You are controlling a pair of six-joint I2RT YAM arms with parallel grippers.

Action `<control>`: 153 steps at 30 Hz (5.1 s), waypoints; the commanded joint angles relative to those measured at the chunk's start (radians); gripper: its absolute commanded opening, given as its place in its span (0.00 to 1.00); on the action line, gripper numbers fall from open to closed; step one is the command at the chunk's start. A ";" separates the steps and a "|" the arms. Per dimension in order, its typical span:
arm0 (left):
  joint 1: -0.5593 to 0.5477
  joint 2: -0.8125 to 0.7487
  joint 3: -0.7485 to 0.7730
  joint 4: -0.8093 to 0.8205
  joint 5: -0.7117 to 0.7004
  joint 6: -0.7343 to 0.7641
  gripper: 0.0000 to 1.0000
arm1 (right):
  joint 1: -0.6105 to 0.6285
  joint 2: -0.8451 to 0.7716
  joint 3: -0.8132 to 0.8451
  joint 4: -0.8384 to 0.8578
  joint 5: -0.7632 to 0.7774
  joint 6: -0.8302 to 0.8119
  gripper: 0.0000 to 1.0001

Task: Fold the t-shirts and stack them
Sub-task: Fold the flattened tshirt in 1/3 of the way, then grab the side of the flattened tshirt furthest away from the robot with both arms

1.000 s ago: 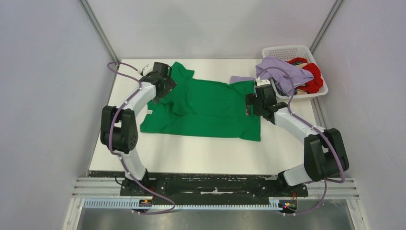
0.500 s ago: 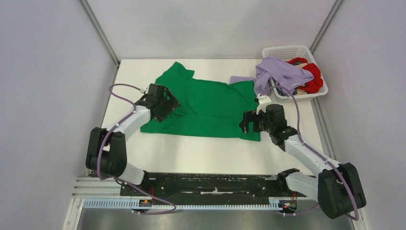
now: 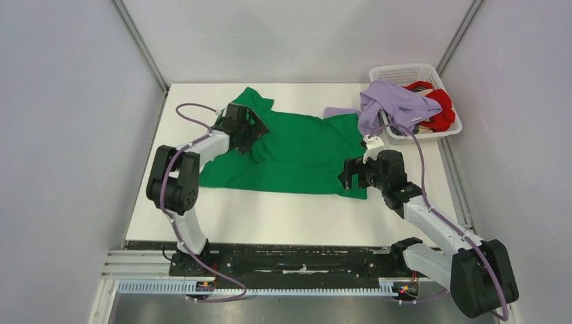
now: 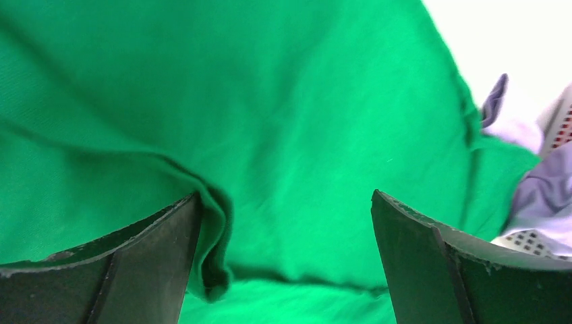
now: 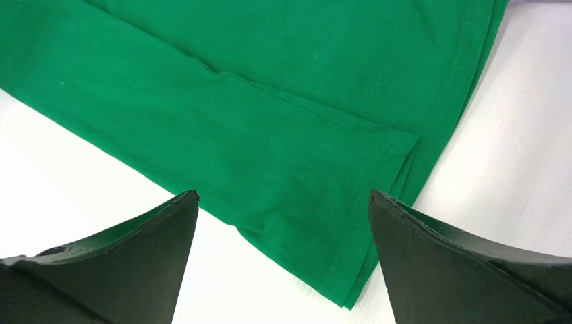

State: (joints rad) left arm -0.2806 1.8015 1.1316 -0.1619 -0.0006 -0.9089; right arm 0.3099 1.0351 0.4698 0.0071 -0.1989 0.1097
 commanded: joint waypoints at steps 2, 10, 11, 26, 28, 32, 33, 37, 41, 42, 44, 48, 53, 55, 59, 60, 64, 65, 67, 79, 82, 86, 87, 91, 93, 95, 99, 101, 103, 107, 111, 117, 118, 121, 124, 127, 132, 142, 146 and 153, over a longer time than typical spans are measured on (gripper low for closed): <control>-0.015 0.108 0.203 0.010 -0.032 -0.018 1.00 | -0.001 0.002 0.003 0.028 0.038 -0.015 0.98; -0.017 0.121 0.365 -0.211 -0.159 0.123 1.00 | 0.000 -0.004 -0.001 0.049 0.013 -0.009 0.98; -0.017 0.092 0.339 -0.213 -0.168 0.129 1.00 | 0.000 -0.001 -0.006 0.064 -0.006 -0.009 0.98; 0.123 -0.092 -0.213 0.123 -0.004 -0.014 1.00 | 0.232 0.372 0.075 0.147 0.192 0.084 0.98; 0.123 -0.131 -0.252 0.091 -0.052 -0.016 1.00 | 0.251 0.394 0.056 0.137 0.193 0.101 0.98; 0.121 -0.254 -0.358 -0.003 -0.158 0.009 1.00 | 0.333 0.359 0.015 0.057 0.286 0.113 0.98; 0.121 -0.282 -0.392 -0.035 -0.173 0.006 1.00 | 0.351 0.344 0.002 0.033 0.301 0.121 0.98; 0.120 -0.430 -0.503 -0.134 -0.215 0.007 1.00 | 0.419 0.253 -0.060 -0.088 0.333 0.164 0.98; 0.120 -0.596 -0.596 -0.215 -0.256 0.002 1.00 | 0.515 0.129 -0.113 -0.212 0.292 0.213 0.98; 0.120 -0.635 -0.611 -0.232 -0.256 0.003 1.00 | 0.548 0.103 -0.122 -0.240 0.276 0.231 0.98; 0.120 -0.699 -0.635 -0.258 -0.249 0.005 1.00 | 0.609 0.053 -0.138 -0.279 0.245 0.262 0.98; 0.119 -0.792 -0.672 -0.293 -0.269 0.004 1.00 | 0.711 -0.005 -0.146 -0.296 0.241 0.317 0.98; 0.119 -0.858 -0.682 -0.349 -0.281 0.013 1.00 | 0.749 -0.022 -0.122 -0.319 0.350 0.346 0.98; 0.120 -0.878 -0.693 -0.362 -0.297 0.008 1.00 | 0.749 -0.026 -0.104 -0.336 0.366 0.338 0.98; 0.120 -0.899 -0.723 -0.387 -0.289 -0.010 1.00 | 0.749 -0.031 -0.089 -0.351 0.373 0.320 0.98; 0.120 -0.905 -0.729 -0.394 -0.287 -0.016 1.00 | 0.749 -0.034 -0.088 -0.353 0.375 0.317 0.98; 0.120 -0.945 -0.728 -0.451 -0.294 -0.041 1.00 | 0.749 -0.069 -0.067 -0.364 0.380 0.298 0.98; 0.120 -0.955 -0.724 -0.472 -0.295 -0.045 1.00 | 0.749 -0.083 -0.059 -0.367 0.389 0.294 0.98; 0.120 -0.980 -0.718 -0.523 -0.301 -0.060 1.00 | 0.747 -0.128 -0.041 -0.366 0.421 0.288 0.98; 0.105 -1.247 -0.710 -0.664 -0.305 -0.179 1.00 | 0.737 -0.355 -0.015 -0.304 0.642 0.248 0.98; 0.105 -1.256 -0.642 -0.572 -0.304 -0.139 1.00 | 0.721 -0.349 -0.002 -0.291 0.670 0.240 0.98; 0.106 -1.127 -0.626 -0.312 -0.258 -0.082 1.00 | 0.672 -0.324 -0.008 -0.232 0.681 0.236 0.98; 0.106 -1.072 -0.623 -0.244 -0.236 -0.073 1.00 | 0.657 -0.312 -0.009 -0.214 0.667 0.236 0.98; 0.109 -0.783 -0.554 -0.108 -0.185 -0.039 1.00 | 0.591 -0.274 -0.026 -0.132 0.600 0.228 0.98; 0.109 -0.650 -0.509 -0.105 -0.205 -0.029 1.00 | 0.561 -0.264 -0.035 -0.106 0.579 0.227 0.98; 0.110 -0.578 -0.480 -0.125 -0.224 -0.022 1.00 | 0.529 -0.255 -0.039 -0.094 0.561 0.230 0.98; 0.112 -0.580 -0.518 -0.161 -0.247 -0.008 1.00 | 0.489 -0.242 -0.042 -0.111 0.515 0.216 0.98; 0.112 -0.622 -0.565 -0.188 -0.264 -0.001 1.00 | 0.481 -0.235 -0.034 -0.152 0.523 0.201 0.98; 0.112 -0.668 -0.616 -0.233 -0.290 0.004 1.00 | 0.473 -0.239 -0.035 -0.168 0.533 0.195 0.98; 0.111 -0.748 -0.681 -0.302 -0.285 0.001 1.00 | 0.455 -0.245 -0.040 -0.158 0.525 0.185 0.98; 0.110 -0.817 -0.709 -0.354 -0.288 -0.009 1.00 | 0.446 -0.225 -0.028 -0.145 0.517 0.167 0.98; 0.111 -0.902 -0.730 -0.473 -0.266 -0.028 1.00 | 0.430 -0.204 -0.013 -0.123 0.499 0.154 0.99; 0.110 -0.919 -0.736 -0.486 -0.267 -0.033 1.00 | 0.426 -0.203 -0.011 -0.119 0.498 0.152 0.99; 0.110 -0.960 -0.739 -0.479 -0.278 -0.041 1.00 | 0.415 -0.198 -0.010 -0.099 0.489 0.149 0.99; 0.111 -0.977 -0.684 -0.437 -0.287 -0.034 1.00 | 0.400 -0.182 0.003 -0.078 0.477 0.160 0.99; 0.111 -0.945 -0.570 -0.387 -0.287 -0.014 1.00 | 0.353 -0.130 0.047 -0.094 0.482 0.195 0.99; 0.113 -0.756 -0.341 -0.315 -0.313 0.074 1.00 | 0.198 -0.009 0.127 -0.071 0.408 0.243 0.99; 0.142 -0.030 0.376 -0.398 -0.295 0.235 1.00 | -0.016 0.290 0.258 0.057 0.303 0.297 0.99; 0.155 0.254 0.697 -0.521 -0.277 0.270 1.00 | -0.025 0.354 0.280 0.083 0.339 0.259 0.99; 0.156 0.562 1.097 -0.641 -0.323 0.346 0.95 | -0.026 0.444 0.298 0.115 0.370 0.214 0.99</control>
State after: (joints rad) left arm -0.1284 2.2593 2.0380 -0.6891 -0.2947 -0.6571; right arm 0.2893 1.4414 0.7155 0.0677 0.1368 0.3634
